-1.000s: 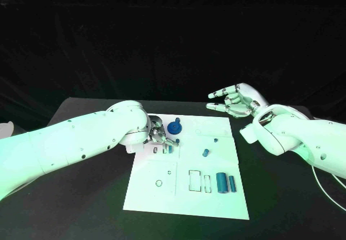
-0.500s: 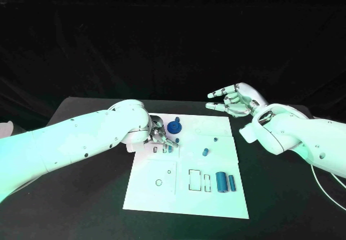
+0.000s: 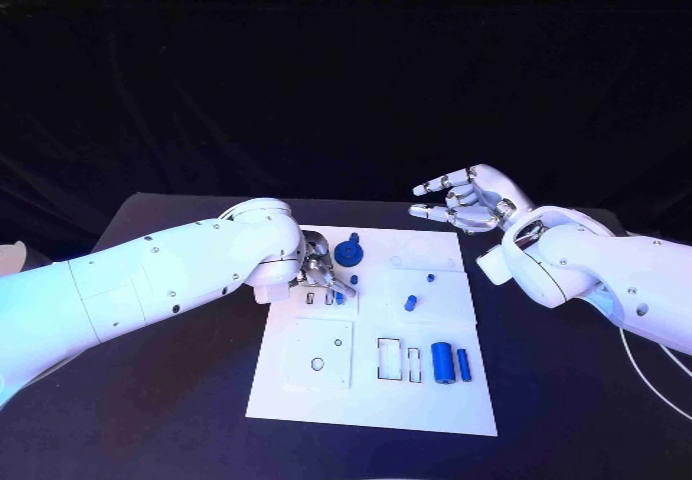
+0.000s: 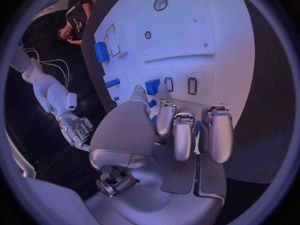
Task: Assemble the parts on the task board
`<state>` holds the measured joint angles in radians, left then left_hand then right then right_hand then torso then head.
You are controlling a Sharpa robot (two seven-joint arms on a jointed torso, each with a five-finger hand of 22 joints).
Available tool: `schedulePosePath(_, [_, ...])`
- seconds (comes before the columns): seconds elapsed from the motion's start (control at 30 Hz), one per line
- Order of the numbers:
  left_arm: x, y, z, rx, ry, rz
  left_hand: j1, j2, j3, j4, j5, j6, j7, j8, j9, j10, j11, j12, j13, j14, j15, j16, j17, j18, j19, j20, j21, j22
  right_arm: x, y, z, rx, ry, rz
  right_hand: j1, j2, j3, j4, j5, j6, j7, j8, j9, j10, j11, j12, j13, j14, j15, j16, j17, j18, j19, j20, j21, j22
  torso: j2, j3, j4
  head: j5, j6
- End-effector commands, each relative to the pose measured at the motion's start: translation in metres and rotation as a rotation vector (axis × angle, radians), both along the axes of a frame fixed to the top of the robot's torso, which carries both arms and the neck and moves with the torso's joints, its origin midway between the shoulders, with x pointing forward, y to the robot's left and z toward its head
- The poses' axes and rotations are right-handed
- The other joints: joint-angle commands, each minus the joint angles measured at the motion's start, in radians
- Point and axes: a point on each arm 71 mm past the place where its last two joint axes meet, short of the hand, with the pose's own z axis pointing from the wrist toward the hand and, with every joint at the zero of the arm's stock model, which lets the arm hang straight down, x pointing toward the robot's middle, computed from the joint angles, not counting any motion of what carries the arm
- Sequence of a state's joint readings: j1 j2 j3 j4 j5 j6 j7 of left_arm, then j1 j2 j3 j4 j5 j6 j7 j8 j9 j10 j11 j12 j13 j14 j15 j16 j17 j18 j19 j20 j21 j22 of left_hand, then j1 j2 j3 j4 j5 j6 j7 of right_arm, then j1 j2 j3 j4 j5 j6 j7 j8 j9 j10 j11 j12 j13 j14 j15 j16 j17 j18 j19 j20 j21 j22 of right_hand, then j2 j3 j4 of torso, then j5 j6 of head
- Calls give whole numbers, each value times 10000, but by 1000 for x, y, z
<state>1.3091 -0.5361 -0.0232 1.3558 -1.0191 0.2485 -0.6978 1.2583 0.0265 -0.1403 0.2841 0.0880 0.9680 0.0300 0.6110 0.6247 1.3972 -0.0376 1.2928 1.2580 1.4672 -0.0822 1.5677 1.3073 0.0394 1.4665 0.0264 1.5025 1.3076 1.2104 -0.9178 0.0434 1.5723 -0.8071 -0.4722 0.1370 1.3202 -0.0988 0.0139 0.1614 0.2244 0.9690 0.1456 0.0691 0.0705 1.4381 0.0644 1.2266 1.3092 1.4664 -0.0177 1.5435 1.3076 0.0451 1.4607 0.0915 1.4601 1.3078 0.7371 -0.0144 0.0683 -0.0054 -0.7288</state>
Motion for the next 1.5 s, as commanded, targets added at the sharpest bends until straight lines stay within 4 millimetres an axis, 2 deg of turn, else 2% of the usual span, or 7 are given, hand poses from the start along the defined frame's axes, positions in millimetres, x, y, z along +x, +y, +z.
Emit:
schedulePosePath(0.03, [0, -1, 0, 197, 67, -53, 181, 33, 114, 4, 41, -83, 14, 49, 35, 71, 15, 58, -27, 1036, -87, 31, 2635, -115, 493, -54, 40, 1436, 0, 2, 0, -67, 54, 153, 19, 73, -41, 6, 41, 58, -5, 12, 16, 9, -74, 56, 750, 941, 12, -62, 2250, 62, -38, -27, -67, 274, 2, -5, -2, -2, -13])
schedulePosePath(0.4, [1, -3, 0, 159, 50, -66, 767, 222, 919, -21, 104, -176, -38, -41, 194, 59, -31, 37, -10, 1036, -126, 31, 2635, -111, 480, -88, 32, 1439, 0, 3, -1, -80, 104, 185, 21, 78, -45, 4, 46, 59, -5, 10, 16, 10, -75, 56, 749, 940, 11, -63, 2249, 62, -38, -29, -68, 273, 1, -3, 3, -26, -44])
schedulePosePath(0.63, [1, -5, 0, 137, 71, -147, 1450, -3, 1761, -207, 137, -209, -85, -160, 252, 46, -80, 12, 4, 1036, -171, 31, 2635, -105, 465, -133, 14, 1425, -1, 3, -1, -86, 128, 213, 27, 83, -47, 0, 53, 61, -6, 9, 15, 13, -75, 61, 751, 941, 9, -63, 2249, 63, -38, -30, -69, 271, -5, -2, 1, -30, -67])
schedulePosePath(0.8, [1, -5, 0, -55, -13, -64, 2135, -115, 3078, -384, 701, -343, -60, -386, 242, -7, -81, -79, -26, 1036, -200, 31, 2635, -97, 448, -175, -9, 1404, 0, 4, -1, -110, 148, 236, 42, 94, -47, -10, 69, 64, -8, 6, 15, 12, -78, 59, 747, 941, 7, -61, 2252, 61, -35, -32, -67, 276, -10, -3, 7, -32, -87])
schedulePosePath(0.87, [1, -4, 1, -189, -103, 31, 2256, -386, 3917, -398, 994, -385, 16, -420, 295, -27, -43, -137, -57, 1036, -160, 31, 2635, -91, 434, -163, -29, 1381, 0, 4, -1, -136, 152, 249, 46, 97, -47, -13, 73, 64, -9, 6, 15, 12, -78, 57, 746, 942, 7, -60, 2253, 62, -36, -33, -68, 273, -10, -5, 11, -34, -93])
schedulePosePath(1.0, [1, -1, 3, -529, -235, 320, 1627, -1474, 6341, -280, 1051, -383, 80, -268, 643, 50, 4, -169, -62, 1036, -63, 31, 2635, -85, 424, -103, -60, 1364, 0, 4, -2, -160, 197, 268, 73, 108, -48, -31, 90, 68, -10, 3, 14, 18, -82, 70, 750, 942, 4, -59, 2253, 62, -36, -36, -70, 271, -17, 0, 19, -49, -86])
schedulePosePath(1.5, [-8, 13, 8, -1155, -740, 1210, 691, -1929, 7921, -879, 1004, -403, 17, -46, 1074, 174, -21, -46, 80, 1036, -123, 31, 2635, -114, 497, -93, 4, 1505, -1, 6, -3, -194, 292, 355, 33, 154, -149, -27, -160, 83, -13, -13, 8, 21, -83, 64, 732, 942, -2, -64, 2250, 63, -32, -48, -76, 265, -72, 10, 136, -6, -119])
